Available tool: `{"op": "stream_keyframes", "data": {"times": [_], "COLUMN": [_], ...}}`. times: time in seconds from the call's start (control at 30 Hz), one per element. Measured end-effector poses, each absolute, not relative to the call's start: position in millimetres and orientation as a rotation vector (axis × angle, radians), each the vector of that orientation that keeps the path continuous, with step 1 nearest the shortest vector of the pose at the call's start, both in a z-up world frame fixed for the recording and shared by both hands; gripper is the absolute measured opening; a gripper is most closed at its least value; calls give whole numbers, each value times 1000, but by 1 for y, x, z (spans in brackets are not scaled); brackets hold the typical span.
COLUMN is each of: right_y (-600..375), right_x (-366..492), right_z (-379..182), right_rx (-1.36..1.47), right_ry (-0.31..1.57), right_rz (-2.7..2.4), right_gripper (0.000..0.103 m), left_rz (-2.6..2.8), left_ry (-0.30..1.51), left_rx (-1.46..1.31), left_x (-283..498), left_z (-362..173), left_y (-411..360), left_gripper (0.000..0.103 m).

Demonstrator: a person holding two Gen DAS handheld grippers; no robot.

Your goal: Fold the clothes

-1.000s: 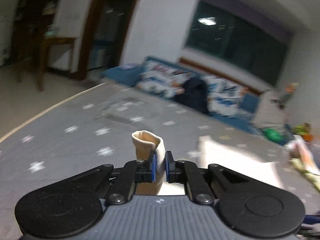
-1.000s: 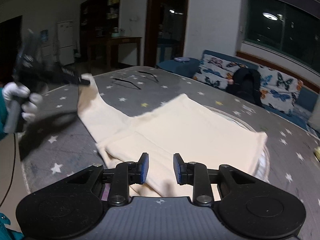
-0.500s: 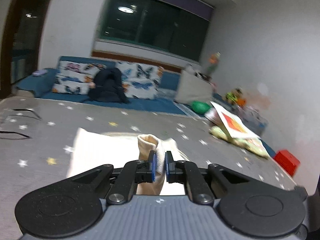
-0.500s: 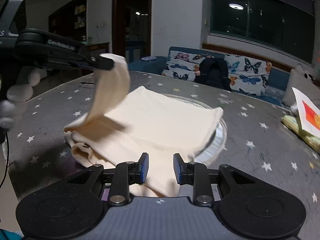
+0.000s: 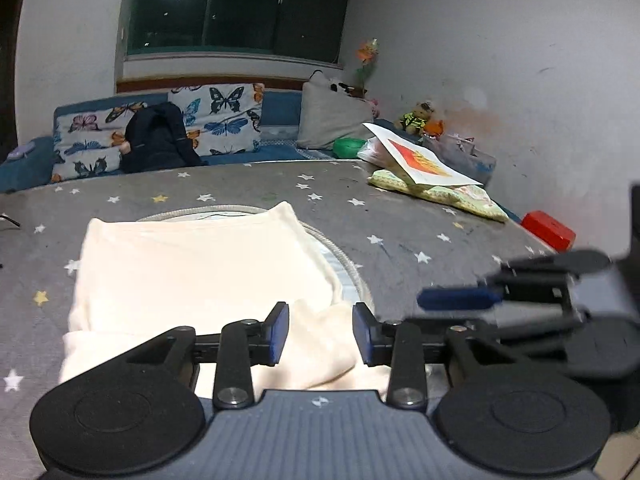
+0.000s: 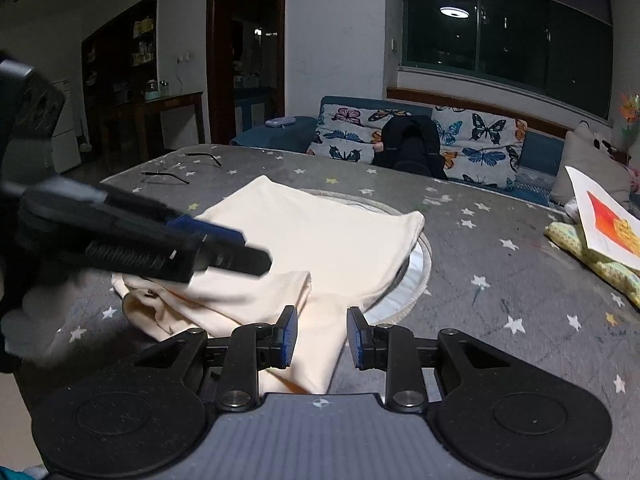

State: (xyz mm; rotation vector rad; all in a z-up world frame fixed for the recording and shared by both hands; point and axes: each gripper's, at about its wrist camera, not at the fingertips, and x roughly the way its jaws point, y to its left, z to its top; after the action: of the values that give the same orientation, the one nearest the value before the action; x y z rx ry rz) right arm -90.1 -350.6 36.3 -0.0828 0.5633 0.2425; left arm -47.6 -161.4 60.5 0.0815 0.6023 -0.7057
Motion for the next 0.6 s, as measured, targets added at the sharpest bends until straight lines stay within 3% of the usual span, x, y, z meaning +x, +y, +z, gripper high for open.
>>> {"op": "stream_keyframes", "data": {"times": [0.13,0.33,0.6], "right_y": [-338,-314,-290], "right_x": [-79,-47,-14], "right_z": [40,33,0], "right_rx": [-96,-102,-125], "right_ry": [550,575,688], "right_rz": [277,342,374], "right_gripper": [29,29,29], "left_rz": [-616,-431,-443], "left_ry": [602,641,692], "left_rx": [77,19,118], "left_x": [-40,-11,-6], "left_z": [56,44,20], "left_y": [-127,-69,-61], "left_gripper": [34,24,26]}}
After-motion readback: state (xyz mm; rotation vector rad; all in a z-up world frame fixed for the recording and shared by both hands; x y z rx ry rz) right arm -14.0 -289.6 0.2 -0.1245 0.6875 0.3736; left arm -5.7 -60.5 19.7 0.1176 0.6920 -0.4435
